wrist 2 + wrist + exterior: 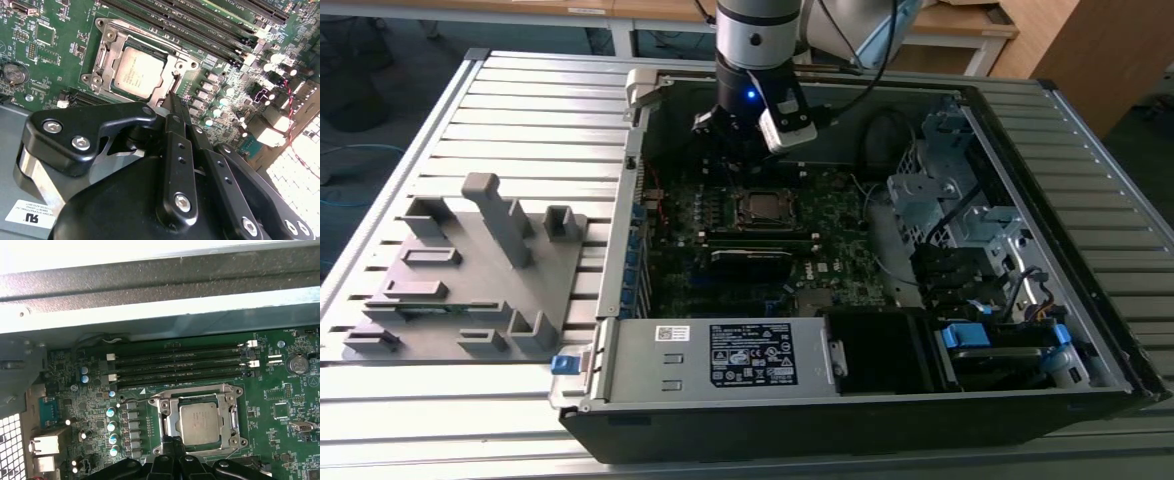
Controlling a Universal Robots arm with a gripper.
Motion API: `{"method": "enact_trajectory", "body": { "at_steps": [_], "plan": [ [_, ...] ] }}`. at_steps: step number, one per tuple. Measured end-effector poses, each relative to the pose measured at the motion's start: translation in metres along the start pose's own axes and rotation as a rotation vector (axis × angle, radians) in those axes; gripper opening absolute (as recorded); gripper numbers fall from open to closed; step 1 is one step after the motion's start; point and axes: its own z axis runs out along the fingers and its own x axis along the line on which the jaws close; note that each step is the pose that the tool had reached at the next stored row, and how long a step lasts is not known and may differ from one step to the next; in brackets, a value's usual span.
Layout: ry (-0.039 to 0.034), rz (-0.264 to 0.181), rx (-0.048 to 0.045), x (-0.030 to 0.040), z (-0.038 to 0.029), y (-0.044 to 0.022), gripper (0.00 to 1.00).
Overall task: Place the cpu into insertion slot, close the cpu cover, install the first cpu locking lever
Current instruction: 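Close the cpu cover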
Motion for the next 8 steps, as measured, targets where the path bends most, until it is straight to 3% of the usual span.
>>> {"method": "enact_trajectory", "body": {
  "at_steps": [8],
  "plan": [
    [0.0001, 0.000, 0.0001, 0.0021, -0.0001, -0.0002, 0.10]
  ]
}}
